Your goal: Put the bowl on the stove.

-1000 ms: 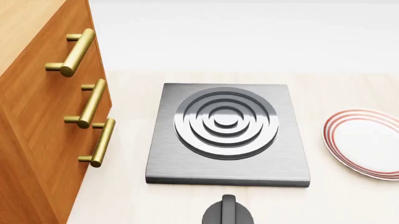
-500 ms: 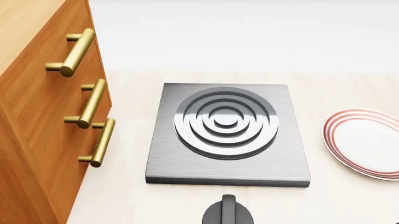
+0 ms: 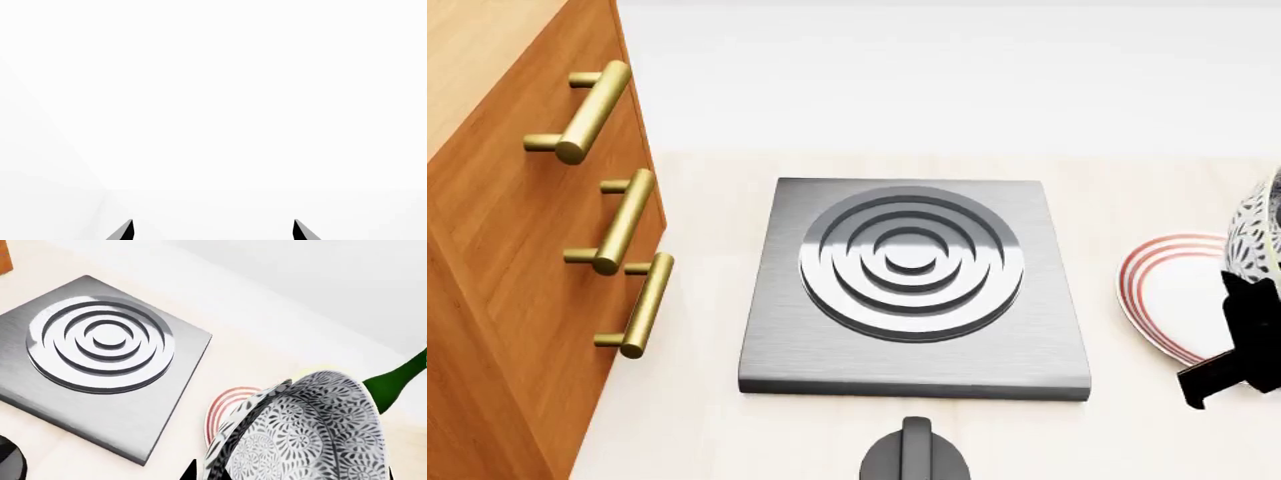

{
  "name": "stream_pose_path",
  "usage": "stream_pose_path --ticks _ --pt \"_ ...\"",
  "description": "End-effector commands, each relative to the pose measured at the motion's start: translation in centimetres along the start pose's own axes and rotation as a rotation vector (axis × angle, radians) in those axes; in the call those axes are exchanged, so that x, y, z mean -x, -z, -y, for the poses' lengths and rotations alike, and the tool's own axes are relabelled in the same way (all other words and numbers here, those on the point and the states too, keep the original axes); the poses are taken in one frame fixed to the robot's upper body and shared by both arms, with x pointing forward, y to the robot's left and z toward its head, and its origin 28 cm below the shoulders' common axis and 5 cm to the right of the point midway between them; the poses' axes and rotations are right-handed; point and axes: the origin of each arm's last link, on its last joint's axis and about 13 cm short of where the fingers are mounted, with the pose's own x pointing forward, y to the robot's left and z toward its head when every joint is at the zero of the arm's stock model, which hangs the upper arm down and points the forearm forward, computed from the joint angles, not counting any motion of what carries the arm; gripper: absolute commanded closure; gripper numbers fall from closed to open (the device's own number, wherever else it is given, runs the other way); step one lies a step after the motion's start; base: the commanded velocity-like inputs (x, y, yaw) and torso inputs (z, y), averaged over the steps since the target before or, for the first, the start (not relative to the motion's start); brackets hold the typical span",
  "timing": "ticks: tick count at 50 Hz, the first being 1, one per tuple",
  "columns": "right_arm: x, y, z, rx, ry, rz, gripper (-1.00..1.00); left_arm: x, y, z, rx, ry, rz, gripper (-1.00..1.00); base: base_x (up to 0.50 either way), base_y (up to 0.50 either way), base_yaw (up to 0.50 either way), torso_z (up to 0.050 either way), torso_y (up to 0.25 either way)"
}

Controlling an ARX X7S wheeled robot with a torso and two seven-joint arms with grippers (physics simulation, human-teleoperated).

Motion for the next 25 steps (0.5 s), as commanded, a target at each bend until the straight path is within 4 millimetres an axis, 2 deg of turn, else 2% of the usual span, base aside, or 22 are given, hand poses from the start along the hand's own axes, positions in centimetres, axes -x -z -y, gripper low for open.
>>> stream_pose_path --ticks 1,20,25 --pt "-1.3 -2.6 -1.0 0.066 -0.067 0.080 1.00 -0.1 -0.1 -0.1 -0.005 0.004 0.027 -1.00 0.00 0.00 0.00 0.000 0.000" --pt "-4.1 -4.2 -2.9 0.114 -0.159 0.106 1.00 -0.2 -0.1 -0.2 -0.007 0.004 0.023 -1.00 0.00 0.00 0.00 0.000 0.000" --pt "-4.9 -5.3 -3.4 0.125 -0.173 0.134 1.00 -0.2 -0.1 -0.1 -0.006 0.005 0.022 -1.00 0.00 0.00 0.00 0.000 0.000"
